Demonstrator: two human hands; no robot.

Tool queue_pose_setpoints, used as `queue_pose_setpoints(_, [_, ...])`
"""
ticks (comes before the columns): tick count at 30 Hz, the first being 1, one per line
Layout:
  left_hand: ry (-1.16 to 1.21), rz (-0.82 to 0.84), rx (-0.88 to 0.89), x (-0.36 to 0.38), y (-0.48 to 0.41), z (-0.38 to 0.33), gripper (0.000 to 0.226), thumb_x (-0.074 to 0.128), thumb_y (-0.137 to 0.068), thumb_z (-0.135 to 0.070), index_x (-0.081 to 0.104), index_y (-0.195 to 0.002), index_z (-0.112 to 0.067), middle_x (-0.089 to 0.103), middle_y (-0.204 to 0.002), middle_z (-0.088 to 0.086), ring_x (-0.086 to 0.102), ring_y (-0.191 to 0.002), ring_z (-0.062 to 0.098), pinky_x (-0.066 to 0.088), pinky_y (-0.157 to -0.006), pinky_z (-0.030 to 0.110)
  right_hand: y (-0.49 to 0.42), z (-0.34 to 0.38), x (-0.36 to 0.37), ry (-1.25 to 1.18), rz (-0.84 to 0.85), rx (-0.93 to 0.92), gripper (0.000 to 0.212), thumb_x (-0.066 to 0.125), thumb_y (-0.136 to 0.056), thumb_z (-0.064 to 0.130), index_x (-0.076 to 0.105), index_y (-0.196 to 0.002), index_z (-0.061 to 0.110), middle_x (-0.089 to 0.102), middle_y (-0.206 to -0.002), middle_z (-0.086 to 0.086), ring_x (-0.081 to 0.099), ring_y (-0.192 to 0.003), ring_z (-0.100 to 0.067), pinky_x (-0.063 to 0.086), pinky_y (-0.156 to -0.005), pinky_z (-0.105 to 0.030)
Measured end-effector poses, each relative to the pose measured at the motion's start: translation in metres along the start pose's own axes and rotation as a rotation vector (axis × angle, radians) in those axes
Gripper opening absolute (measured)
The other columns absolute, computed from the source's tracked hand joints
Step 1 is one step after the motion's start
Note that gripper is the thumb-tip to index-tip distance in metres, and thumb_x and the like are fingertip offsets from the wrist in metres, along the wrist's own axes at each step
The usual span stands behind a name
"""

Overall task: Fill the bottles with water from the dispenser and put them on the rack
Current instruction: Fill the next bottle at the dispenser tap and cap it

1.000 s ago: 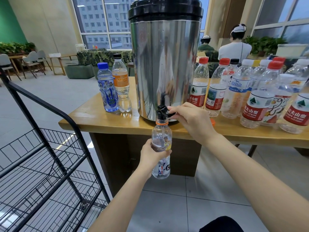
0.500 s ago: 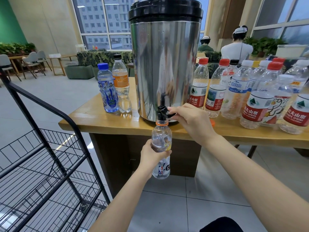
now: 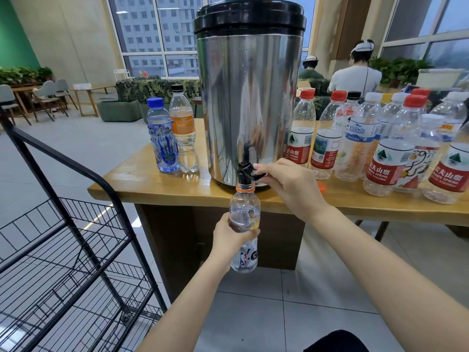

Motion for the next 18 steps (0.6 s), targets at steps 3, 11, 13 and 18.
queue_pose_setpoints(3, [0.000, -0.002, -0.001, 0.0001, -0.0006, -0.0001, 0.058, 0.087, -0.070, -0.019, 0.055, -0.118, -0.024, 0.065, -0.113, -0.005, 0.060, -0.106, 0.013, 0.048, -0.084, 0.028, 0.0001, 0.0000, 0.0006, -0.005, 0.001, 0.002, 0.025, 0.056, -0.093, 0.021, 0.069, -0.110, 0.008, 0.071, -0.101, -0.008, 0.067, -0.087, -0.018, 0.057, -0.066, -0.038])
queue_pose_setpoints(11, [0.002, -0.012, -0.013, 0.0002, 0.0007, -0.0013, 0.057, 0.087, -0.070, -0.018, 0.054, -0.116, -0.024, 0.064, -0.114, -0.003, 0.059, -0.108, 0.015, 0.051, -0.094, 0.037, 0.0001, -0.0001, 0.0016, -0.012, 0.014, 0.007, 0.025, 0.055, -0.093, 0.022, 0.069, -0.110, 0.009, 0.071, -0.104, -0.008, 0.067, -0.090, -0.018, 0.058, -0.068, -0.038])
queue_pose_setpoints(13, [0.002, -0.016, -0.015, 0.0005, 0.0006, -0.0015, 0.057, 0.087, -0.070, -0.018, 0.055, -0.116, -0.024, 0.065, -0.114, -0.003, 0.060, -0.108, 0.015, 0.051, -0.094, 0.037, -0.0001, 0.0004, 0.0010, -0.013, 0.013, 0.008, 0.025, 0.056, -0.093, 0.022, 0.069, -0.110, 0.008, 0.071, -0.104, -0.008, 0.067, -0.090, -0.018, 0.058, -0.068, -0.038])
queue_pose_setpoints(18, [0.004, -0.019, -0.025, 0.0016, 0.0014, -0.0013, 0.059, 0.087, -0.070, -0.018, 0.055, -0.118, -0.023, 0.065, -0.116, -0.003, 0.060, -0.109, 0.016, 0.051, -0.096, 0.040, 0.0007, 0.0006, 0.0005, -0.010, 0.010, 0.008, 0.026, 0.055, -0.093, 0.022, 0.069, -0.110, 0.008, 0.071, -0.103, -0.008, 0.067, -0.088, -0.018, 0.058, -0.067, -0.038])
Point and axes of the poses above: each hand's wrist, its own y-axis away from the middle knuckle, its own x-axis out of the palm, z = x × y, the point moved 2 cm from there along -y, towards the middle knuckle
